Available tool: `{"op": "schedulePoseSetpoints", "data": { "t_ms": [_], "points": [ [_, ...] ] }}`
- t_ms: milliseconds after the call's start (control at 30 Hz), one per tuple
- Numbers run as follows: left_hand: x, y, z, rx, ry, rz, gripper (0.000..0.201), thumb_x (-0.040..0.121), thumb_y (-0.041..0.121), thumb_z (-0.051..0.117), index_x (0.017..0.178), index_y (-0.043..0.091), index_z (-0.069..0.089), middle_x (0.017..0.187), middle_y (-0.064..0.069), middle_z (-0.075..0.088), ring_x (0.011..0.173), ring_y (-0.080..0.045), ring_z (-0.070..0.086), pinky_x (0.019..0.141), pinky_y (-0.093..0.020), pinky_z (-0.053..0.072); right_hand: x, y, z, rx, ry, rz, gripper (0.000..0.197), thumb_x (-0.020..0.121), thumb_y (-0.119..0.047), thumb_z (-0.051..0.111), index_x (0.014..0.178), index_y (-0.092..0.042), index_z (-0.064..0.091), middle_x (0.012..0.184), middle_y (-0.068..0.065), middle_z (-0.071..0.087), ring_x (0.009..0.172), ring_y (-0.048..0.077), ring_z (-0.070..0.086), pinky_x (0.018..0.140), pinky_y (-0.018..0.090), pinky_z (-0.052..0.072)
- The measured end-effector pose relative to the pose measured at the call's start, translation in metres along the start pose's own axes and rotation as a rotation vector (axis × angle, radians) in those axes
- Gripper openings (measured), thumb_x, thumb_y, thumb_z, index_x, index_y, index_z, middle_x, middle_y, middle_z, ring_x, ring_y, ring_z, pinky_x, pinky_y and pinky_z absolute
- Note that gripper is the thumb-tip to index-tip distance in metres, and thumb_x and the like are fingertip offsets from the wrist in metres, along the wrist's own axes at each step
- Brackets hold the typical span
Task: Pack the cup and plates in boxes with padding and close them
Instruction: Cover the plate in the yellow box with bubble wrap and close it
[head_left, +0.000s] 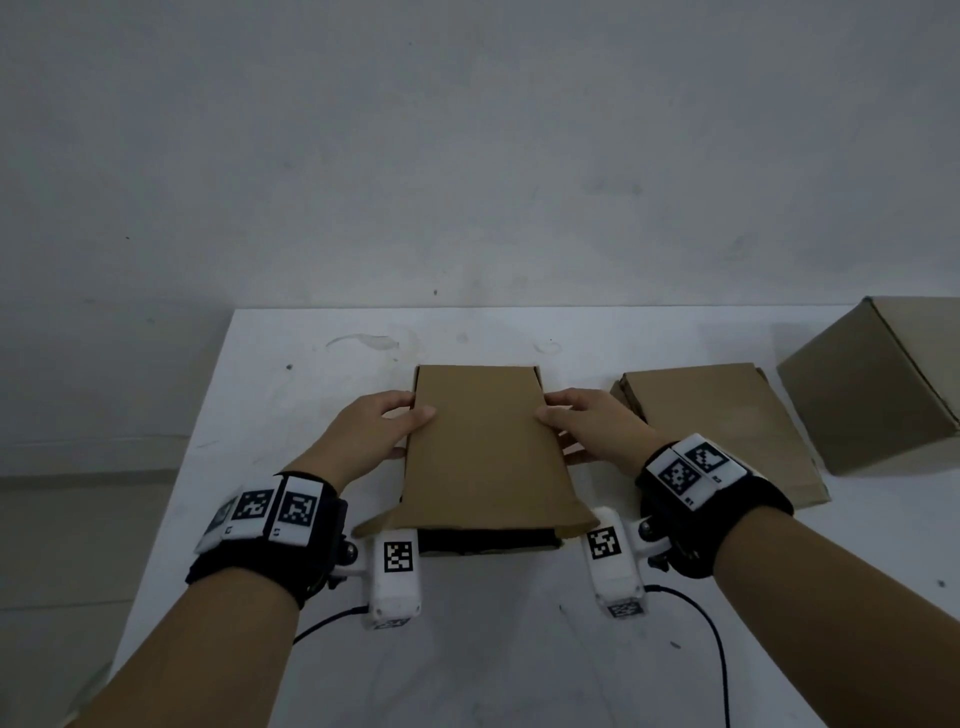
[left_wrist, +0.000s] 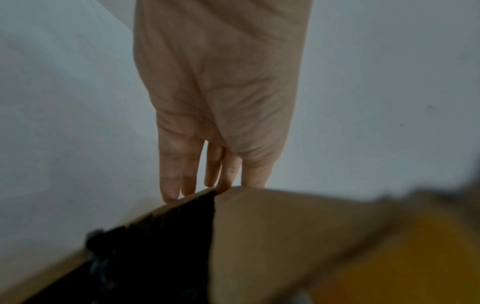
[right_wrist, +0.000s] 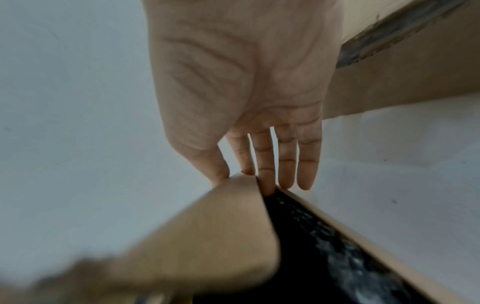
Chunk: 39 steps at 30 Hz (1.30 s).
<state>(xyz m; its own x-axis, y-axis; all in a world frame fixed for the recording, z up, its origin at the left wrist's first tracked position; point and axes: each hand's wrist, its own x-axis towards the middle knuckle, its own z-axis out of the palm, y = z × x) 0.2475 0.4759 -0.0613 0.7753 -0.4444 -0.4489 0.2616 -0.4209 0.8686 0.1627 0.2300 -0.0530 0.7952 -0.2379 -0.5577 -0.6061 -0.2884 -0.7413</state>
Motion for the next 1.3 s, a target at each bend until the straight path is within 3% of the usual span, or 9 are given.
{"op": "schedulePoseSetpoints", "data": {
  "t_ms": [133,333,500,600,700,967,1100,1200,1300],
  "points": [
    [-0.007,-0.002,0.002,0.011,-0.044,-0.02,0.038,0.092,0.032,0.058,0.128,0.02,0.055,0.123,0.004,0.06,0.105,-0.008,0.06,0.078,-0.021,0.051,-0.019,0.001,-0.007,0.057,-0.077,0.053,0.036,0.089,-0.031,0.063,0.121,-0.016,0.053,0.097,0.006,0.066,0.077,0.018,0.064,0.075,0.032,0.054],
    [-0.024,-0.007,0.0,0.051,-0.196,-0.046,0.051,0.087,0.026,0.065,0.134,0.032,0.046,0.122,0.011,0.06,0.107,-0.006,0.059,0.081,-0.023,0.05,-0.038,0.007,0.0,0.128,-0.102,0.072,0.04,0.09,-0.021,0.062,0.127,-0.019,0.047,0.099,0.012,0.063,0.076,0.022,0.062,0.076,0.036,0.056],
    [-0.034,-0.017,0.005,0.085,-0.152,0.0,0.055,0.085,0.027,0.068,0.135,0.036,0.046,0.123,0.012,0.062,0.109,-0.012,0.061,0.086,-0.028,0.052,-0.046,0.011,0.013,0.073,-0.018,0.054,0.041,0.091,-0.018,0.062,0.129,-0.018,0.047,0.091,0.007,0.058,0.082,0.025,0.063,0.076,0.038,0.058],
    [-0.034,-0.023,0.007,0.103,-0.126,-0.009,0.067,0.083,0.028,0.071,0.142,0.034,0.04,0.129,0.006,0.059,0.109,-0.015,0.062,0.089,-0.033,0.053,-0.051,0.014,0.018,0.062,0.012,0.061,0.036,0.089,-0.017,0.064,0.123,-0.014,0.051,0.088,0.008,0.06,0.077,0.025,0.066,0.069,0.036,0.059],
    [-0.032,-0.031,0.008,0.128,-0.089,-0.021,0.077,0.081,0.029,0.073,0.146,0.032,0.033,0.136,0.003,0.053,0.111,-0.018,0.06,0.083,-0.031,0.055,-0.054,0.017,0.021,0.04,0.071,0.049,0.029,0.089,-0.015,0.063,0.116,-0.007,0.057,0.087,0.008,0.064,0.074,0.022,0.067,0.061,0.032,0.059],
    [-0.033,-0.035,0.017,0.196,0.008,0.019,0.082,0.079,0.021,0.075,0.148,0.024,0.03,0.146,0.002,0.043,0.109,-0.019,0.058,0.072,-0.026,0.054,-0.054,0.023,0.029,-0.075,0.198,0.01,0.013,0.086,-0.011,0.067,0.098,-0.008,0.063,0.08,0.007,0.064,0.072,0.02,0.066,0.067,0.031,0.059],
    [-0.033,-0.039,0.022,0.263,0.055,0.044,0.085,0.08,0.02,0.074,0.149,0.027,0.025,0.15,0.002,0.036,0.116,-0.024,0.055,0.076,-0.029,0.054,-0.054,0.025,0.03,-0.176,0.242,-0.024,0.008,0.082,-0.013,0.071,0.085,-0.012,0.064,0.077,0.007,0.069,0.071,0.022,0.07,0.071,0.035,0.06],
    [-0.03,-0.039,0.022,0.325,0.05,0.037,0.091,0.078,0.025,0.076,0.149,0.028,0.02,0.152,0.0,0.034,0.119,-0.025,0.054,0.092,-0.041,0.052,-0.054,0.029,0.031,-0.162,0.251,-0.001,0.014,0.078,-0.011,0.075,0.084,-0.01,0.062,0.074,0.009,0.07,0.067,0.022,0.07,0.07,0.037,0.06],
    [-0.029,-0.039,0.026,0.399,0.035,0.033,0.105,0.07,0.031,0.082,0.151,0.024,0.016,0.151,-0.001,0.035,0.125,-0.025,0.049,0.103,-0.043,0.043,-0.053,0.036,0.037,-0.168,0.313,-0.017,0.018,0.076,-0.011,0.077,0.078,-0.012,0.059,0.072,0.008,0.069,0.061,0.021,0.069,0.067,0.04,0.06]
  ]
}}
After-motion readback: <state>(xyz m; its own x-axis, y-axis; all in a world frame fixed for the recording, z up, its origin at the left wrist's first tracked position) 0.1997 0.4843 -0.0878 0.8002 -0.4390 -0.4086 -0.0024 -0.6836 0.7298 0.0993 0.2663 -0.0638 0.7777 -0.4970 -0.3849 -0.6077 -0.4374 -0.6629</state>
